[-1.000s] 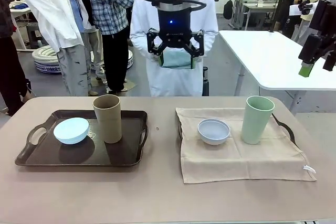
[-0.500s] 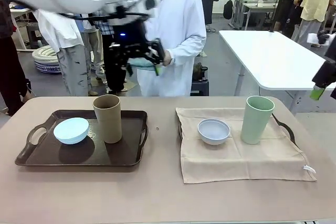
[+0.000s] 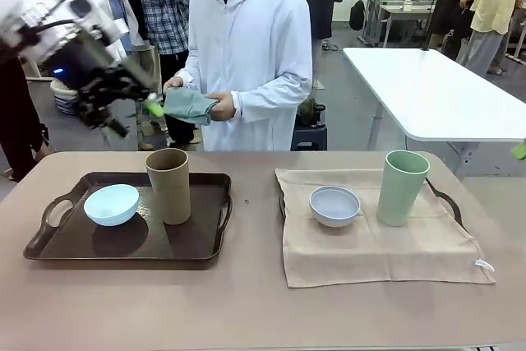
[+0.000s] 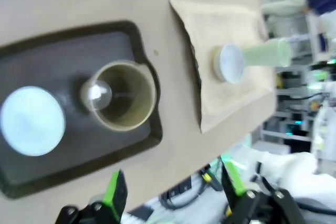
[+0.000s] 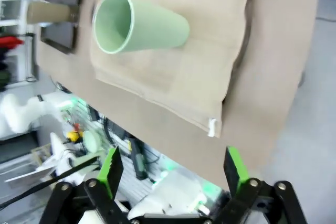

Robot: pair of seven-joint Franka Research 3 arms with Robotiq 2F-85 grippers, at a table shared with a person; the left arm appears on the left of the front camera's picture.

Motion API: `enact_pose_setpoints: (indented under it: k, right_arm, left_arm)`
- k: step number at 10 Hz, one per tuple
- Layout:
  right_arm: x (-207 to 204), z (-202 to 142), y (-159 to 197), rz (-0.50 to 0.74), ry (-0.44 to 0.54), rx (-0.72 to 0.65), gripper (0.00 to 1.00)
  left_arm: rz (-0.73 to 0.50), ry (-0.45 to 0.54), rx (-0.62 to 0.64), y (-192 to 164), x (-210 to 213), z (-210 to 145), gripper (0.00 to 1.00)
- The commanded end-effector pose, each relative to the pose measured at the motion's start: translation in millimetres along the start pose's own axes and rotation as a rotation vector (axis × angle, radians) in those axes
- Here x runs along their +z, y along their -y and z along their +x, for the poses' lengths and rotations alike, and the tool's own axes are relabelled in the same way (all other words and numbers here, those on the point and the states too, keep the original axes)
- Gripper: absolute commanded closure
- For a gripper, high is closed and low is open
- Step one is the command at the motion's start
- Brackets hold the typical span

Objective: Set up a tray with a mat and arrange the tableware.
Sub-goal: Pick up the Picnic Bowl and Reusable plastic cup from the Handle tray in front of the human's position and hold them in the air.

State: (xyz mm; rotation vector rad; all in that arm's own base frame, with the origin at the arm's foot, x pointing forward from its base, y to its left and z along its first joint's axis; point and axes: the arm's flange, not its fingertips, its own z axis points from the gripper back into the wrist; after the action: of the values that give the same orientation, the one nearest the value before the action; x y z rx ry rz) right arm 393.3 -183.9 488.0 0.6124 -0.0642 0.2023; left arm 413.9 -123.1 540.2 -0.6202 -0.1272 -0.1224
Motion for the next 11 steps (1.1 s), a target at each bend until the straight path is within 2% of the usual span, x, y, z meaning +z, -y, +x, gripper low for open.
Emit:
enact_pose_setpoints:
  k: [1,3,4,5,7,9,11]
  right_arm:
    - [7,0,19,0.115,0.042,-0.01,0.0]
    - [11,-14,42,0.197,0.122,-0.072,0.0]
    - [12,-20,54,0.221,0.126,-0.101,0.0]
    - [10,-35,64,0.247,0.12,-0.17,0.0]
    - [18,-62,90,0.293,0.195,-0.28,0.0]
    - [23,-85,98,0.318,0.248,-0.31,0.0]
    - [29,-94,100,0.336,0.316,-0.268,0.0]
  left_arm:
    - [-0.081,-0.013,0.068,-45,18,-18,0.05]
    - [-0.163,0.034,0.13,-88,31,-35,0.05]
    - [-0.184,0.052,0.165,-108,34,-45,0.05]
    - [-0.163,0.056,0.205,-125,45,-66,0.05]
    - [-0.162,0.08,0.211,-148,51,-86,0.05]
    - [-0.17,0.091,0.23,-170,62,-108,0.05]
    - [-0.165,0.094,0.242,-183,68,-120,0.05]
